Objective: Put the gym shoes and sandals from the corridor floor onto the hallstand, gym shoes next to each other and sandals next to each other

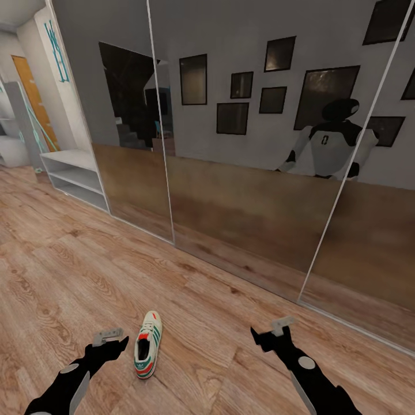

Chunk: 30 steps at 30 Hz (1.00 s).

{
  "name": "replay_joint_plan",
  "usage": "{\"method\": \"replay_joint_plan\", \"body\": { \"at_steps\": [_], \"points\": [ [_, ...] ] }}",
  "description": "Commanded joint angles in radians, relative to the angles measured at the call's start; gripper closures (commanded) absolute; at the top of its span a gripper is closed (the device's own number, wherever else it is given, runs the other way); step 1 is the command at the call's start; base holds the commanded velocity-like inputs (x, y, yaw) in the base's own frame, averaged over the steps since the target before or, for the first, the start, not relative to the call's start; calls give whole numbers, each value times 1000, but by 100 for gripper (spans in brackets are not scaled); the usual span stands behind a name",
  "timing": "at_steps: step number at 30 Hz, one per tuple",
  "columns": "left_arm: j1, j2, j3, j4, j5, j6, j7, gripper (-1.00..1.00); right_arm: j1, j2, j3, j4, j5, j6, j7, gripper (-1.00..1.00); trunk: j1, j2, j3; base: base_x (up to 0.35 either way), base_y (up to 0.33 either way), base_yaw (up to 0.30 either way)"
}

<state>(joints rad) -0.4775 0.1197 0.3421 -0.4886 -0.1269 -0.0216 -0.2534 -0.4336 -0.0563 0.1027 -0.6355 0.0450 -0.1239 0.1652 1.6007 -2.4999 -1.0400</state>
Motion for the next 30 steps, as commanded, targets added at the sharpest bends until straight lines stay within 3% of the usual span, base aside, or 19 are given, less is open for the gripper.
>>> {"method": "replay_joint_plan", "body": {
  "at_steps": [1, 11, 20, 30],
  "points": [
    [-1, 0, 7, 0, -14, -2, -8, -100, -1, -1, 7, -1, 5, -1, 12, -100, 0, 0, -1, 0, 0, 0],
    [2, 0, 6, 8, -28, 0, -7, -100, -1, -2, 22, -6, 6, 6, 70, -100, 0, 0, -1, 105, 0, 0],
    [1, 1, 6, 7, -31, 3, -6, -100, -1, -3, 24, -11, 6, 8, 78, -100, 0, 0, -1, 271, 0, 0],
    [3, 0, 6, 1, -31, 3, -6, -100, -1, -6, 20, -12, 6, 10, 79, -100, 0, 0, -1, 54, 0, 0]
  ]
}}
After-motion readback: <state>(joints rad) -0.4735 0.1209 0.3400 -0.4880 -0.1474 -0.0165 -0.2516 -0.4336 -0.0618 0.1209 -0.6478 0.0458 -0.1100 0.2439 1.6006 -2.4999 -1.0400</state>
